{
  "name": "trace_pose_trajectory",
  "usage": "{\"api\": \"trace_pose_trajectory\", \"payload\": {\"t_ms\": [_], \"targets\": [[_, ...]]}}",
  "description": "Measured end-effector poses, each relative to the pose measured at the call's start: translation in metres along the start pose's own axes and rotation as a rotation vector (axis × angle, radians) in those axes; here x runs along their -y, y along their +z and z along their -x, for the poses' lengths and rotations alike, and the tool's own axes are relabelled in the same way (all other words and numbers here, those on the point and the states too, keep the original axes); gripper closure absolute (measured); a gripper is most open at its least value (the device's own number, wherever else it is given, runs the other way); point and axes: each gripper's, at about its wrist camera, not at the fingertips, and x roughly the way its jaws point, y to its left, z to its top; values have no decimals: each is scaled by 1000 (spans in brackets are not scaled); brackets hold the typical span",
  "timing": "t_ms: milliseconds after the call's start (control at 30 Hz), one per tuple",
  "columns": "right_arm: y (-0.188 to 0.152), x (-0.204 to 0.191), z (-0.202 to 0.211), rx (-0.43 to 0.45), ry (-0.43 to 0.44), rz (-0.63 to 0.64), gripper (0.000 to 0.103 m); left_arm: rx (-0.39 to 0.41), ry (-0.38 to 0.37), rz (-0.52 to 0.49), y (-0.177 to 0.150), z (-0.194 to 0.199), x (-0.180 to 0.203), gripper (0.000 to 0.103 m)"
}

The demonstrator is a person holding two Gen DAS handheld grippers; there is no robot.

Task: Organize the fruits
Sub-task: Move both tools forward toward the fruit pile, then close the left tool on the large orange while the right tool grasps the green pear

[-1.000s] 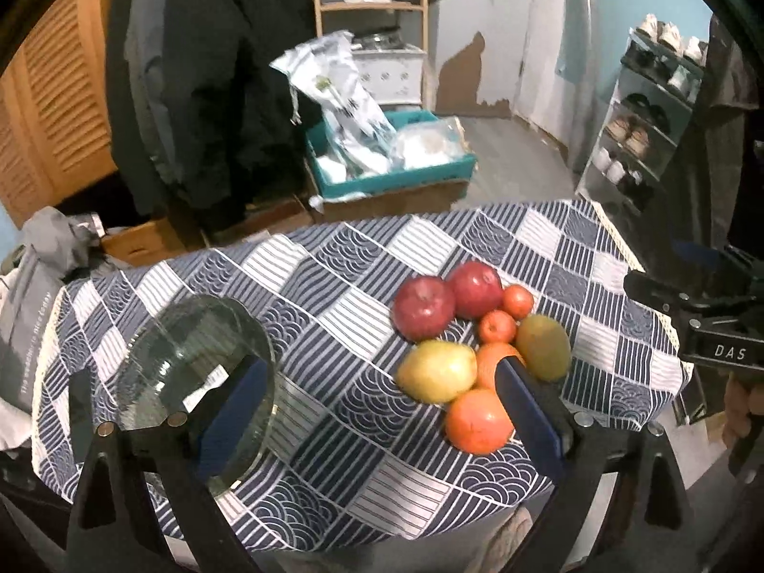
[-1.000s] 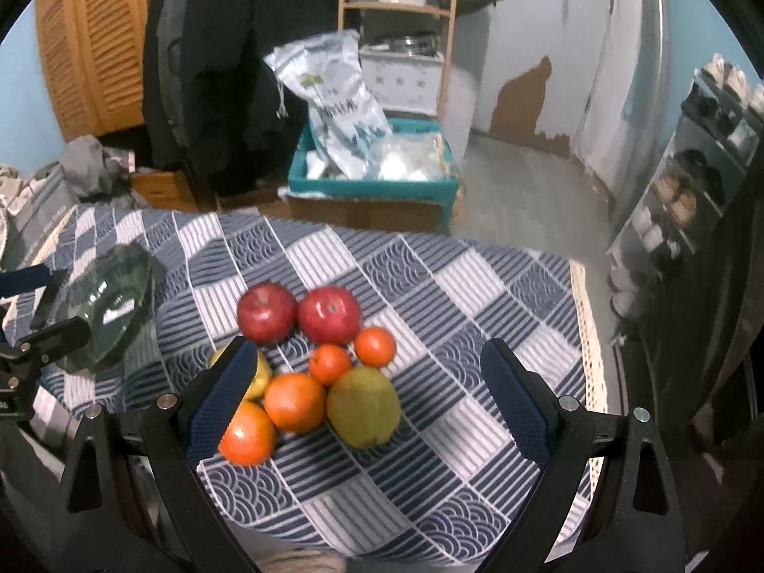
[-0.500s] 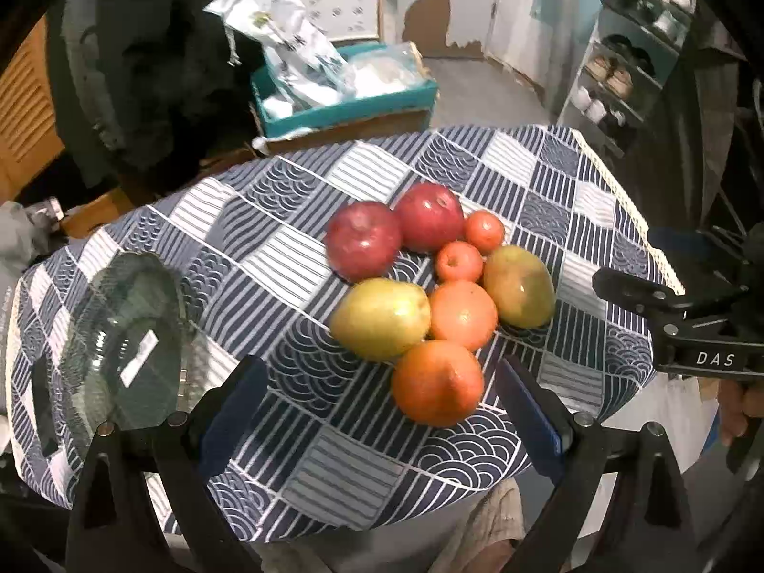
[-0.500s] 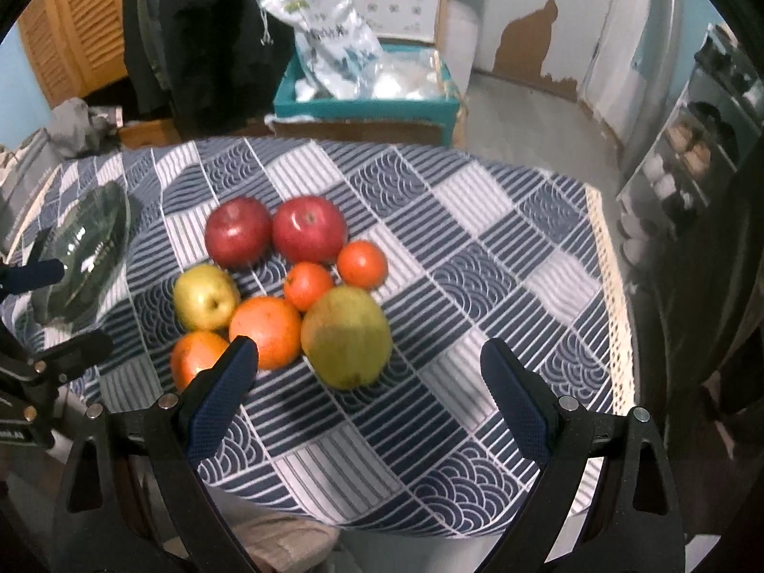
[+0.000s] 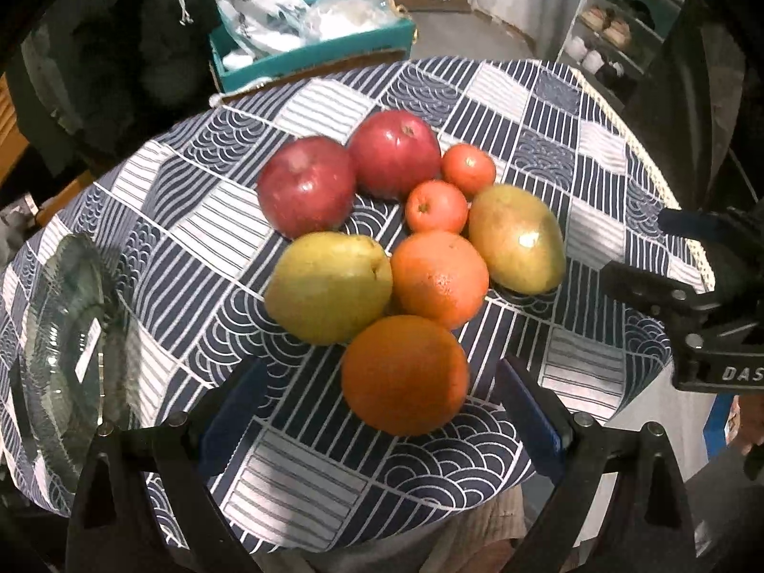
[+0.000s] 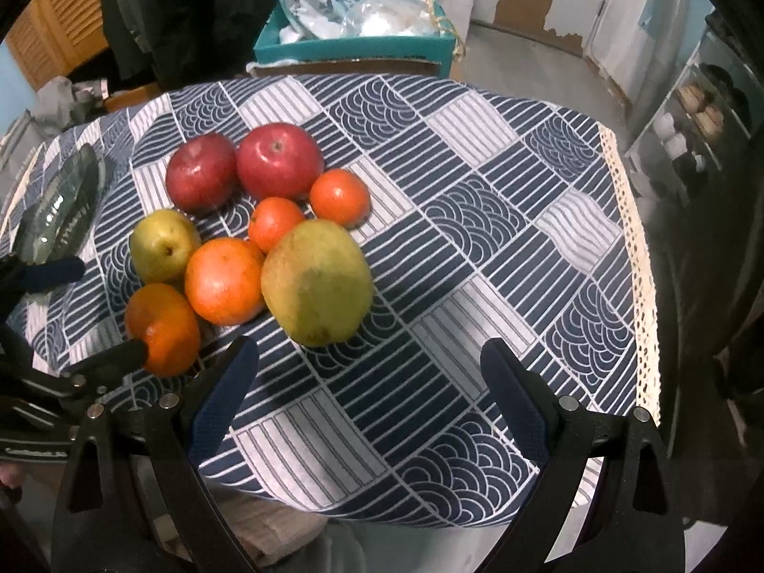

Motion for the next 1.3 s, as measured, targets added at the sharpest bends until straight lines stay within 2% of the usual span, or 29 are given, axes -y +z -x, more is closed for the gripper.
{"api": "trace_pose_trajectory", "payload": {"t_ms": [167,267,367,467,633,833,1067,1300], "targets": [[0,4,-4,-10,16,-15,10,-36,-19,18,-1,-17,-1,7],[1,3,-5,-13,21,-14,10,-63,-33,31,-1,-27,-1,17],[3,1,-7,-15,34,-7,10,-86,-65,44,-2,-36,-2,21],[5,-2,-11,-19,41,7,10,-90,-118,52,-3,-38,-3,32],[9,-8,-22,-33,61,34,10,-86,-122,38,-4,-36,-4,33],[17,-20,-43,-69,87,110,10,-66,-82,4,-7,-27,-10,34],[24,-26,-66,-119,96,177,10,-45,-68,23,-9,-16,-28,34],[32,-28,-79,-145,109,224,15,-36,-68,36,-9,-15,-41,34]]}}
